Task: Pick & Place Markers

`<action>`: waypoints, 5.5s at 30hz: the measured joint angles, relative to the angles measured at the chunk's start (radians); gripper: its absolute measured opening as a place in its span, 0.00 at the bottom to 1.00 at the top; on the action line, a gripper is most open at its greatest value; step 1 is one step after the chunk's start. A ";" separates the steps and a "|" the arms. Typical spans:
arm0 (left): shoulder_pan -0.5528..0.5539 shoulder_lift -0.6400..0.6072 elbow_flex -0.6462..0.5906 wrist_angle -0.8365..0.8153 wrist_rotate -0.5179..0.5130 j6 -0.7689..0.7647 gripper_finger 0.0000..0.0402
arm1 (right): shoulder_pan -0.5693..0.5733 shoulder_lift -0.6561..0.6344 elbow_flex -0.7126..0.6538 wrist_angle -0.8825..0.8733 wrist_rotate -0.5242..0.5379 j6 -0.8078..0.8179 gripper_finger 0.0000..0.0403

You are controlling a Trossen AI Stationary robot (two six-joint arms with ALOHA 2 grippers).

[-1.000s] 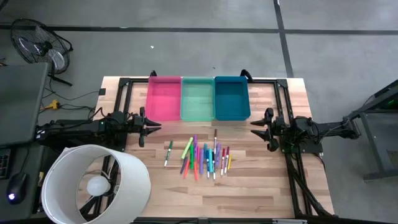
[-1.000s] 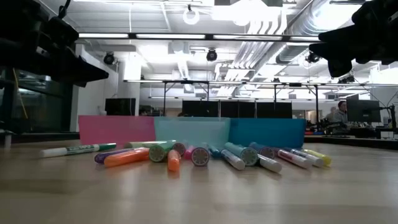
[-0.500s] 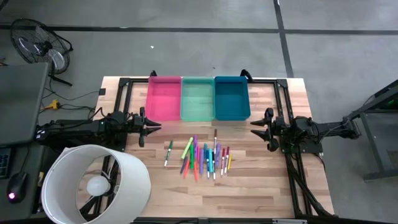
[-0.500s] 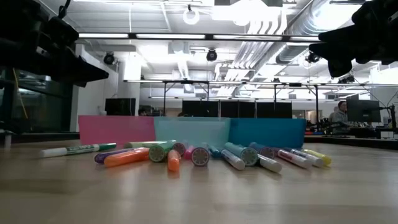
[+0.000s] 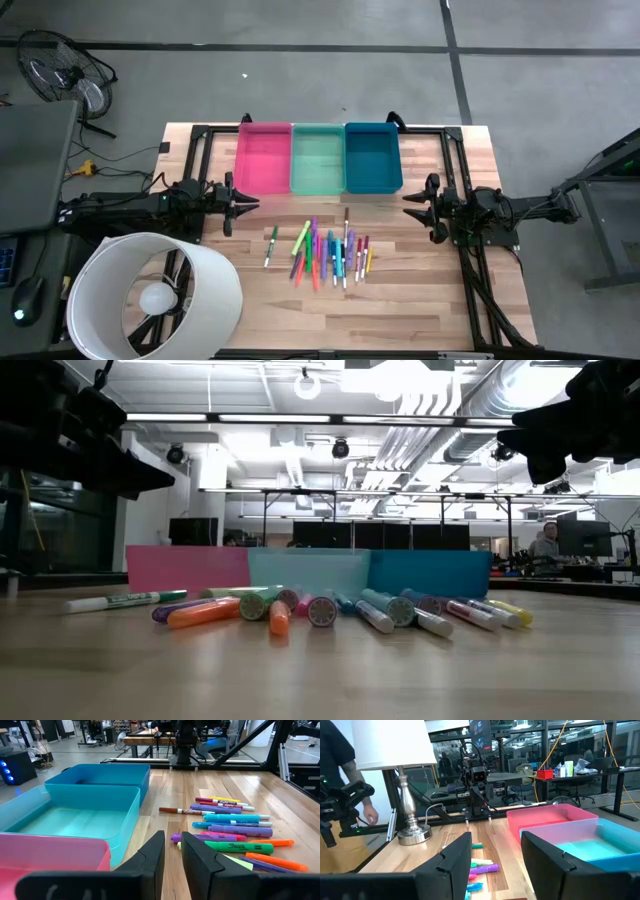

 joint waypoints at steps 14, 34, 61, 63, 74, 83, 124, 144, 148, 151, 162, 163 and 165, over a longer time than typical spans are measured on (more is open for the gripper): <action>0.000 0.000 0.000 0.000 0.000 0.000 0.15 | 0.000 0.000 0.000 0.000 0.000 0.001 0.40; 0.000 0.000 0.000 0.000 0.000 0.000 0.15 | 0.000 0.000 0.000 0.000 0.000 0.000 0.40; 0.000 0.000 0.000 0.000 0.000 0.000 0.15 | 0.000 0.001 0.000 -0.047 0.045 0.629 0.40; 0.000 0.000 0.000 0.000 0.000 0.000 0.15 | 0.000 0.001 0.000 -0.065 0.029 0.702 0.40; 0.000 0.000 0.000 0.000 0.000 0.000 0.15 | 0.000 0.145 0.133 -0.393 0.039 0.850 0.40; 0.000 0.000 0.000 0.000 0.000 0.000 0.15 | 0.000 0.468 0.368 -0.757 0.089 1.134 0.40; 0.000 0.000 0.000 0.000 0.000 0.000 0.15 | 0.138 1.727 1.146 -0.980 -0.165 1.586 0.40; 0.000 0.000 0.000 0.000 0.000 0.000 0.15 | 0.185 1.794 1.154 -0.974 -0.186 1.748 0.40; 0.000 0.000 0.000 0.000 0.000 0.000 0.15 | 0.183 1.798 1.154 -0.972 -0.182 1.748 0.40; 0.000 0.000 0.000 0.000 0.000 0.000 0.15 | 0.183 1.800 1.154 -0.972 -0.181 1.749 0.40; 0.000 0.000 0.000 0.000 0.000 0.000 0.15 | 0.183 1.851 1.154 -0.933 -0.213 1.747 0.40; 0.000 0.000 0.000 0.000 0.000 0.000 0.15 | 0.183 1.854 1.154 -0.927 -0.219 1.747 0.40; 0.000 0.000 0.000 0.000 0.000 0.000 0.15 | 0.184 1.862 1.157 -0.919 -0.231 1.747 0.40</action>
